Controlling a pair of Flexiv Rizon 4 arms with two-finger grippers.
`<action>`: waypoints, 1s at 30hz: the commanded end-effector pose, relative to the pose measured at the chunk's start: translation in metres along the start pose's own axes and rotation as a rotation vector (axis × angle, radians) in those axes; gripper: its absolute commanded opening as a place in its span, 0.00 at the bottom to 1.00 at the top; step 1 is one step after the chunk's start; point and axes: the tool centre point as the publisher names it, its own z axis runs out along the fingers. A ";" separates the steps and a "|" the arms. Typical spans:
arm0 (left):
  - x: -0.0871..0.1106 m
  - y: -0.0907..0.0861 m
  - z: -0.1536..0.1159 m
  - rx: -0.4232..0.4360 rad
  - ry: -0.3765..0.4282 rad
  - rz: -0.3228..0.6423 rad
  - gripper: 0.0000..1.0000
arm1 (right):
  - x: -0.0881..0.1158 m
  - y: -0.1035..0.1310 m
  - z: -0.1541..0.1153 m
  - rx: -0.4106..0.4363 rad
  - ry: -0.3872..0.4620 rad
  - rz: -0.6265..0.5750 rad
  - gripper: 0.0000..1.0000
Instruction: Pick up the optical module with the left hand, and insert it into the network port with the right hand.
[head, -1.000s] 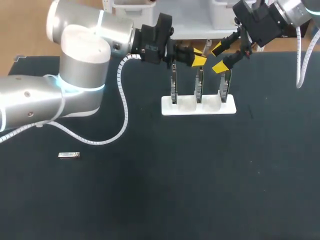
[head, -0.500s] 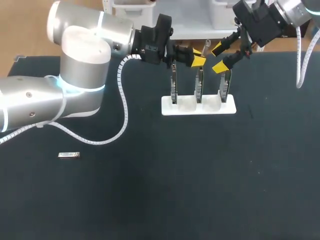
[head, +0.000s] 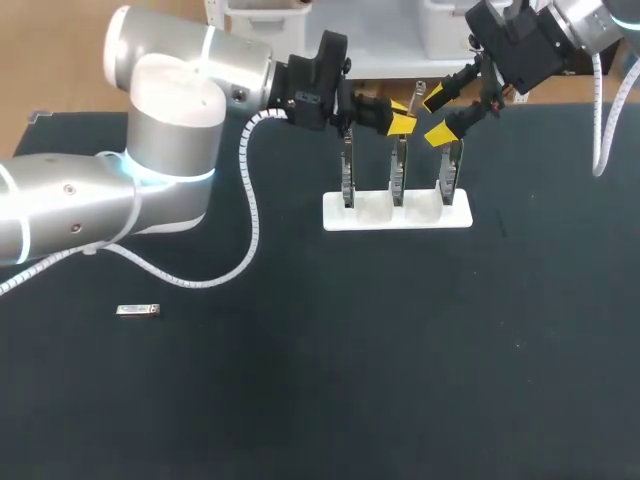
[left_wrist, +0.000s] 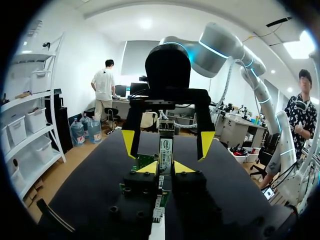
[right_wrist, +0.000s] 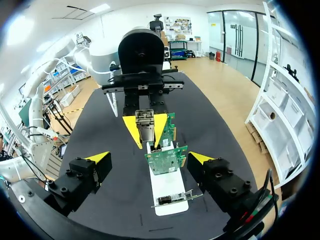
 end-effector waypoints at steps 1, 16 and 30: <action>-0.001 0.003 -0.001 0.002 0.006 0.000 0.00 | 0.000 0.001 0.000 0.003 0.000 0.000 1.00; 0.002 0.005 -0.005 -0.007 0.019 0.005 0.00 | 0.000 0.001 0.000 0.003 0.000 0.000 1.00; 0.002 0.005 -0.005 -0.007 0.019 0.005 0.00 | 0.001 -0.001 -0.003 0.020 0.005 -0.005 1.00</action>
